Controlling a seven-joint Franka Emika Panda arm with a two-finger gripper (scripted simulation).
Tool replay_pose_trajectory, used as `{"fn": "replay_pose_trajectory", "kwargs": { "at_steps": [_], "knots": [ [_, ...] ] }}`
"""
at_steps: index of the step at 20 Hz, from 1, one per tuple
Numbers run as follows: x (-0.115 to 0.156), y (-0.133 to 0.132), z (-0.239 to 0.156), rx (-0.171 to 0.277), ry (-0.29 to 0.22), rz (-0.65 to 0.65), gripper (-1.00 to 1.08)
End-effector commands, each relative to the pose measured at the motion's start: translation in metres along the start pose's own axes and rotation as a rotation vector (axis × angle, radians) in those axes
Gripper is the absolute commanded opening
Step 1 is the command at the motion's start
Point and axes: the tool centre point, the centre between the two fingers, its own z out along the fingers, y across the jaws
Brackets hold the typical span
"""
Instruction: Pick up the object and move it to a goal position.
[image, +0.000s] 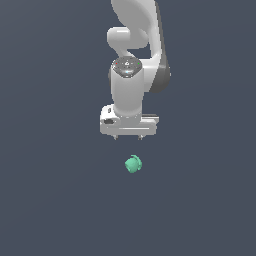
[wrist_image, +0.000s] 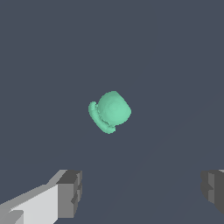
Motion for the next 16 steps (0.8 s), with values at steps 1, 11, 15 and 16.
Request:
{"fn": "replay_pose_trajectory", "kwargs": {
  "at_steps": [1,11,15,16],
  "knots": [
    [0.0000,0.0000,0.0000,0.000,0.000,0.000,1.00],
    [-0.0052,0.0016,0.0057,0.006,-0.015,-0.015,1.00],
    [-0.0047,0.0015,0.0059,0.005,-0.015,-0.018,1.00],
    [-0.0043,0.0013,0.0064,0.005,-0.015,-0.022,1.00]
  ]
}}
